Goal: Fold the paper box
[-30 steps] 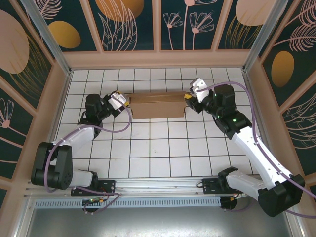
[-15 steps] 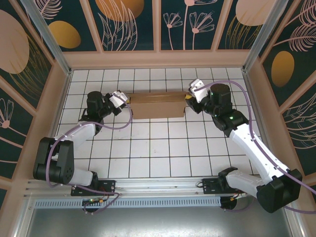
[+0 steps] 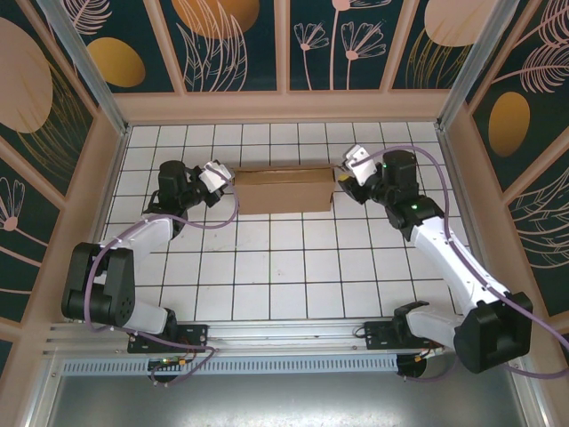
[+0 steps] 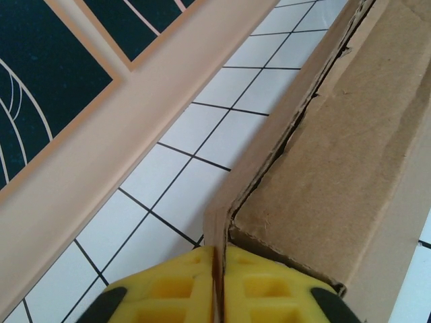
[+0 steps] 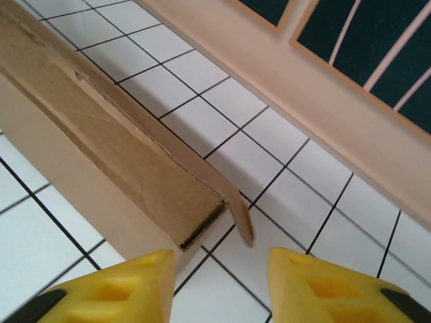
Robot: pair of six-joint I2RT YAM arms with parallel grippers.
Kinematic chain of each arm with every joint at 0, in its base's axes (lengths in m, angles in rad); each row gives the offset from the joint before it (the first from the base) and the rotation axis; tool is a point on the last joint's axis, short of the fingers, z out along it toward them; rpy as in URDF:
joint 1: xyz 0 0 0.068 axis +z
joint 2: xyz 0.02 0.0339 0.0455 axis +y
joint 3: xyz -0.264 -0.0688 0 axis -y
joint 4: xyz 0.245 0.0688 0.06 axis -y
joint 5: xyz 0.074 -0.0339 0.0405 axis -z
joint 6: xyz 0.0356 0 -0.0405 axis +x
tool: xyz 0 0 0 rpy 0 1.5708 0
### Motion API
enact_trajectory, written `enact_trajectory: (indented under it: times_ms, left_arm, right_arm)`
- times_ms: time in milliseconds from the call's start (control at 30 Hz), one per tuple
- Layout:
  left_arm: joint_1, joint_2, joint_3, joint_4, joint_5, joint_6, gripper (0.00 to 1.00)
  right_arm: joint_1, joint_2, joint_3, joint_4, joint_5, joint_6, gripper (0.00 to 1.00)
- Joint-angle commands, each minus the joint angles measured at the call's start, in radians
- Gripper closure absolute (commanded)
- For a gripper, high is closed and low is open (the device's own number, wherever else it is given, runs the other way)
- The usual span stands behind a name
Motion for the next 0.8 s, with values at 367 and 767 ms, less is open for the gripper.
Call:
enact_trajectory:
  times_ms: [367, 767]
  left_arm:
    - [0.005, 0.002, 0.019, -0.031, 0.034, -0.04, 1.0]
    - [0.005, -0.014, 0.024, -0.06, 0.037, -0.04, 1.0]
  right_arm:
    - [-0.119, 0.182, -0.038, 0.172, -0.251, -0.304, 0.52]
    - [-0.101, 0.204, -0.036, 0.257, -0.177, -0.298, 0.57]
